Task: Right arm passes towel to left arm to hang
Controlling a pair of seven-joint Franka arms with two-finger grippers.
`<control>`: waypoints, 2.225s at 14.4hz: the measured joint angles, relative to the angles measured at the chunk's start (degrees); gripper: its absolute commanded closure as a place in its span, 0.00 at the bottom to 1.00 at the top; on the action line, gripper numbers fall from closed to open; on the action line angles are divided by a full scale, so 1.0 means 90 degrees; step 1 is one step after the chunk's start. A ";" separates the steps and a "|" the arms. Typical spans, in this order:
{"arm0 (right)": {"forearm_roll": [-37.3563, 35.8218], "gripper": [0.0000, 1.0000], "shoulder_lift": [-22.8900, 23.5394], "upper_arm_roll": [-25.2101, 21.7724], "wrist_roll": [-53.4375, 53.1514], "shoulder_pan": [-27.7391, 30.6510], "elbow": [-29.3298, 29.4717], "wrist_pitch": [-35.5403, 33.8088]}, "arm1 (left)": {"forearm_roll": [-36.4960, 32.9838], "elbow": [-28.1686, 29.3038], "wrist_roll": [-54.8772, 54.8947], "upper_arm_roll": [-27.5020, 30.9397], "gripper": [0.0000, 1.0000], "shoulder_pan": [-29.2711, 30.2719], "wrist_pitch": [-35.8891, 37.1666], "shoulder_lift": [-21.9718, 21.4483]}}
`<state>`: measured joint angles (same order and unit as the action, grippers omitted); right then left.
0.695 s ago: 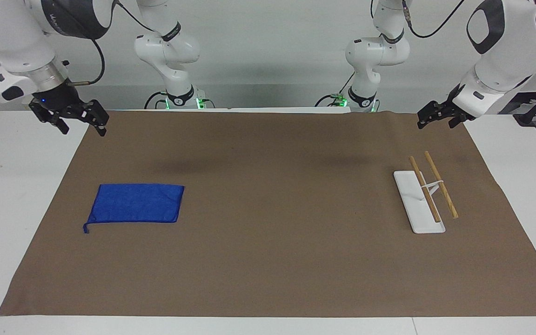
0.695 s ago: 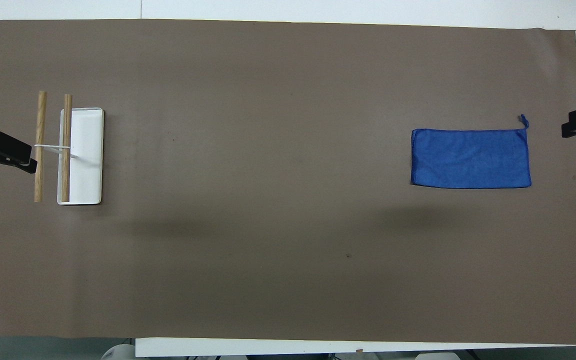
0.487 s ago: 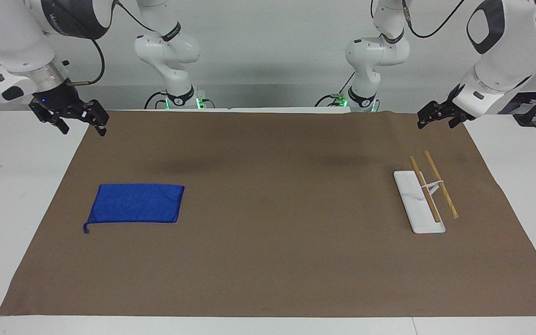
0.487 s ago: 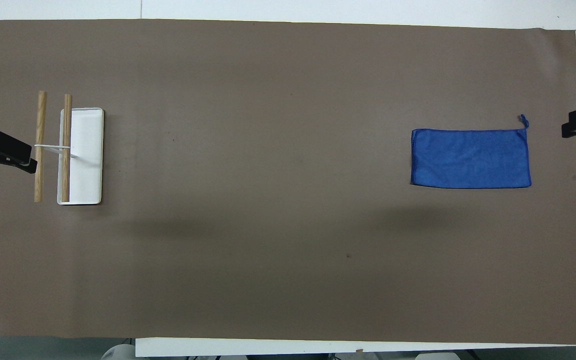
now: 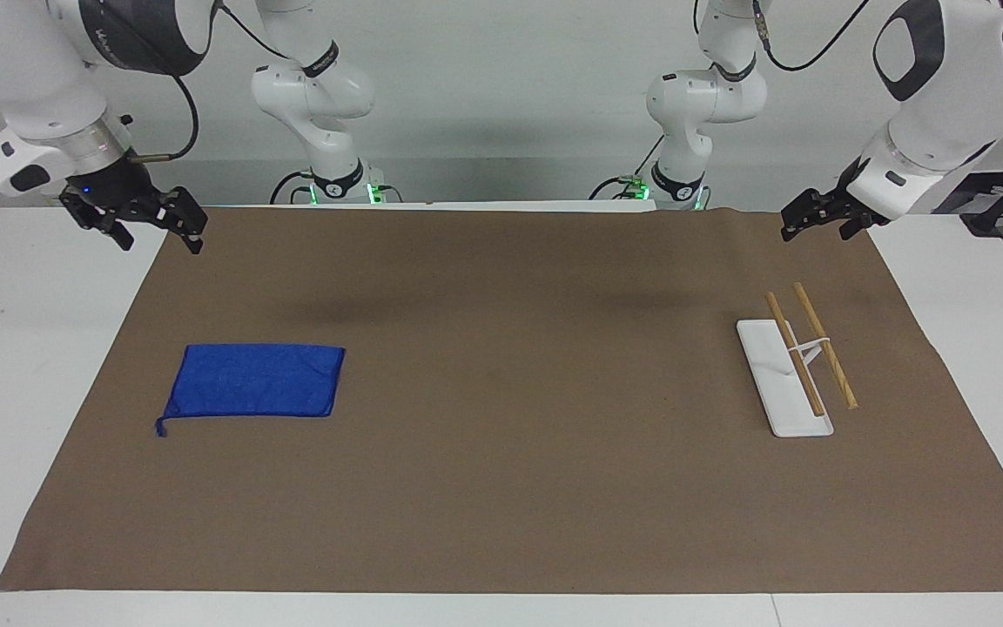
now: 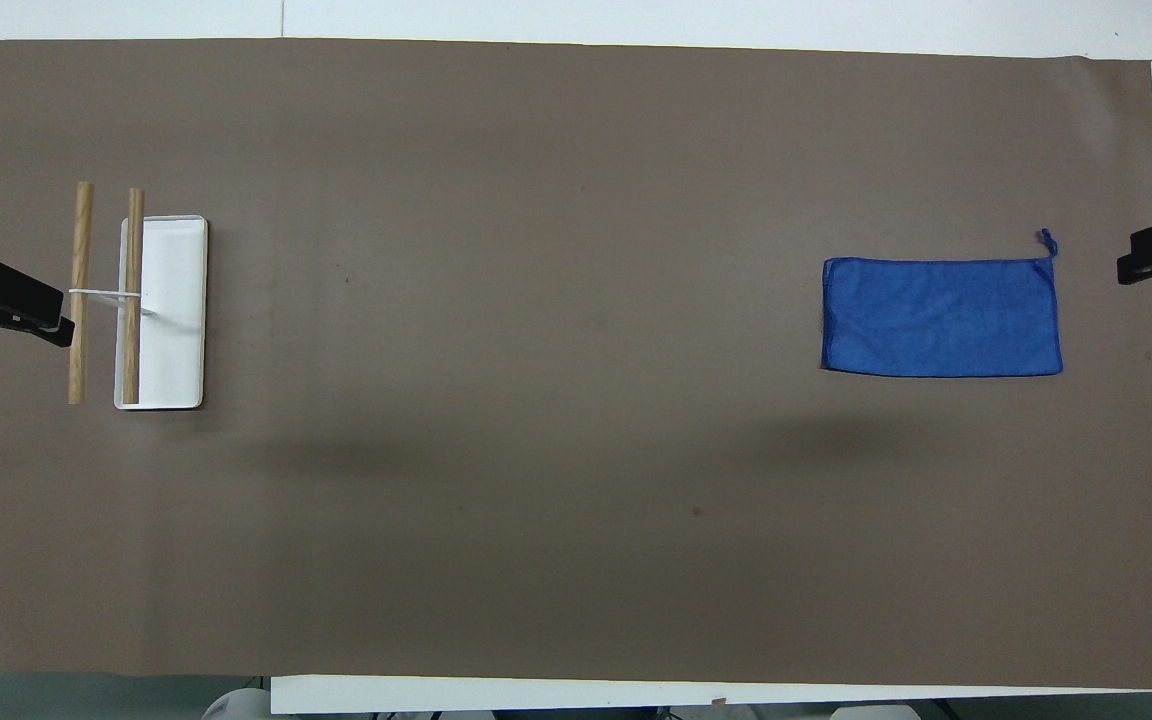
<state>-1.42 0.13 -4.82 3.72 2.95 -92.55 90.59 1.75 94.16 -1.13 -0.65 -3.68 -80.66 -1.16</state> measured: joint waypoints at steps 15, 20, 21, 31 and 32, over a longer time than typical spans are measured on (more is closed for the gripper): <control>0.0033 0.01 0.0886 -0.0142 0.1364 0.0307 -0.3491 0.4966 | 0.0000 0.0000 0.0000 0.0000 0.00 0.0000 0.0000 0.0000; 0.0590 0.03 0.1279 -0.0156 0.2003 0.0474 -0.3535 0.5240 | 0.0000 0.0000 0.0000 0.0000 0.00 0.0000 0.0000 0.0000; 0.0600 0.04 0.1328 -0.0153 0.2008 0.0472 -0.3552 0.5333 | 0.0000 0.0000 0.0000 0.0000 0.00 0.0000 0.0000 0.0000; 0.0607 0.43 0.1552 -0.0132 0.2181 0.0463 -0.3617 0.5743 | 0.0000 0.0000 0.0000 0.0000 0.00 0.0000 -0.0001 0.0000; 0.0607 0.62 0.1551 -0.0132 0.2184 0.0463 -0.3617 0.5744 | 0.0000 0.0000 0.0000 0.0000 0.00 0.0000 -0.0001 0.0000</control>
<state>4.04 14.09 -6.01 23.37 7.11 -125.10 142.29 1.75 94.16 -1.13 -0.65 -3.68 -80.66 -1.16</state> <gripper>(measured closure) 0.150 0.000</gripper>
